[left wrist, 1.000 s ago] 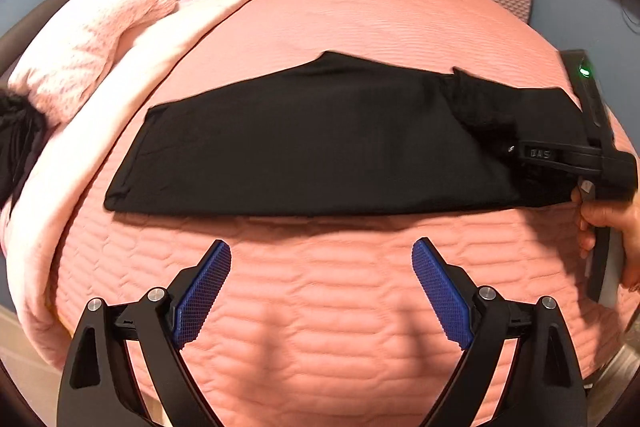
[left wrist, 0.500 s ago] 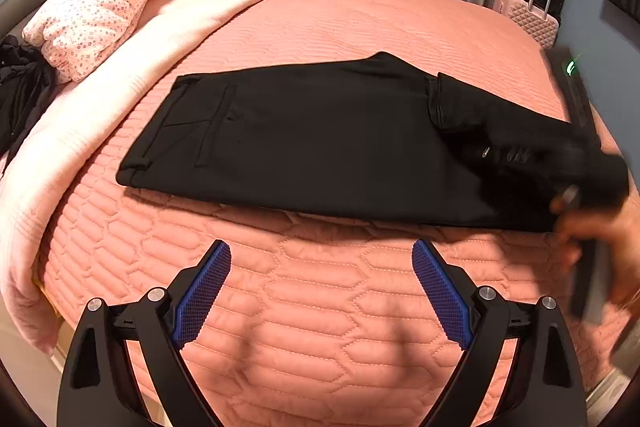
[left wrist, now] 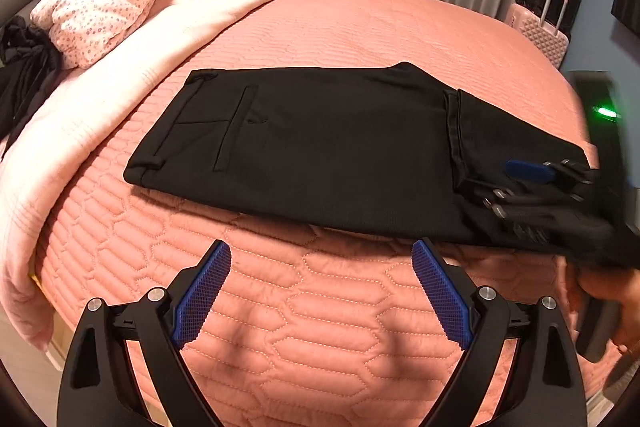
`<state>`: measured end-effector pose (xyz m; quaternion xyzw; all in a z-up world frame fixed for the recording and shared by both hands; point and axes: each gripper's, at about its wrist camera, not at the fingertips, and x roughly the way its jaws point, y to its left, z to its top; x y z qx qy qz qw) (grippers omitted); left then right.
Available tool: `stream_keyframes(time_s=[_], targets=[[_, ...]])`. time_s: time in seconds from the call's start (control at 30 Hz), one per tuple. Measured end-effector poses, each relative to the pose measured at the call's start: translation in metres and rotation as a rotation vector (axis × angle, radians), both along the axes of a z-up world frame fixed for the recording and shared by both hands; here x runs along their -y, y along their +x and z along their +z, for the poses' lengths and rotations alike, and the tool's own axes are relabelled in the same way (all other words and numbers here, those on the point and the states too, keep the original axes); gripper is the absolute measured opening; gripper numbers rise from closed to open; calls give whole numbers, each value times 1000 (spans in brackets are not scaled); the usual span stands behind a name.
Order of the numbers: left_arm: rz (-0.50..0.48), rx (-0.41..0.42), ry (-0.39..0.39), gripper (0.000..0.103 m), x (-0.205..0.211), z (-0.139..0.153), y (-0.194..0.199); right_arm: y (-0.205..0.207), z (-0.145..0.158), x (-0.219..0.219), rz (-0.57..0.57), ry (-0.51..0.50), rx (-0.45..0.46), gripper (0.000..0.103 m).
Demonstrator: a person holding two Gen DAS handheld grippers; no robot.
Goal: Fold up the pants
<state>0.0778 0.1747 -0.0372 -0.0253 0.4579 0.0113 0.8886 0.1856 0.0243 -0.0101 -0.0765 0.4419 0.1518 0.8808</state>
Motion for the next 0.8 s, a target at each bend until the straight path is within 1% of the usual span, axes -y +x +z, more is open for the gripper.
stream_keyframes(time_s=[0.03, 0.07, 0.1, 0.13, 0.17, 0.2, 0.23, 0.27, 0.3, 0.33, 0.37, 0.4, 0.43, 0.47, 0.5, 0.53, 0.63, 0.67, 0.7, 0.73, 0.77, 0.8], targets=[[-1, 2, 7, 91, -1, 0, -1, -15, 15, 3, 15, 30, 62, 72], [-1, 1, 14, 91, -2, -1, 0, -23, 23, 10, 9, 67, 77, 72], [1, -1, 17, 91, -3, -2, 0, -25, 27, 19, -20, 89, 78, 69], [7, -5, 16, 91, -5, -5, 0, -24, 29, 33, -81, 105, 68, 63], [15, -9, 13, 91, -6, -6, 1, -20, 27, 49, -140, 123, 52, 50], [26, -16, 4, 91, -8, -8, 3, -15, 24, 63, -198, 140, 37, 46], [40, -26, -19, 91, -12, -12, 4, -3, 15, 80, -271, 166, -3, 44], [52, -32, -41, 91, -16, -14, 6, 4, 8, 86, -292, 180, -29, 37], [70, -37, -64, 91, -20, -16, 7, 15, -6, 83, -282, 167, -76, 36], [91, -42, -98, 91, -26, -19, 8, 26, -25, 69, -235, 127, -148, 36], [104, -40, -119, 91, -30, -20, 10, 28, -36, 59, -207, 77, -147, 36], [125, -42, -141, 91, -35, -23, 12, 28, -35, 50, -188, 41, -99, 36], [150, -45, -176, 91, -45, -25, 16, 30, -31, 42, -165, 39, -105, 36], [175, -39, -210, 91, -54, -26, 18, 31, -26, 39, -158, 78, -112, 36], [200, -34, -233, 91, -63, -27, 20, 31, -18, 36, -158, 107, -91, 35], [239, -30, -265, 91, -77, -28, 23, 32, -13, 34, -156, 106, -73, 35], [307, -19, -316, 91, -106, -26, 29, 31, -1, 29, -126, 58, -32, 36], [312, -5, -319, 91, -111, -23, 28, 31, -1, 28, -112, 41, -32, 42], [314, 10, -314, 91, -115, -21, 27, 30, -4, 27, -102, 18, -26, 63], [312, 21, -297, 91, -118, -20, 27, 28, -6, 25, -92, -12, -11, 72], [306, 21, -287, 91, -119, -22, 27, 29, -12, 17, -75, -49, -6, 74], [300, 15, -284, 91, -120, -24, 27, 31, -20, 9, -59, -80, -14, 74]])
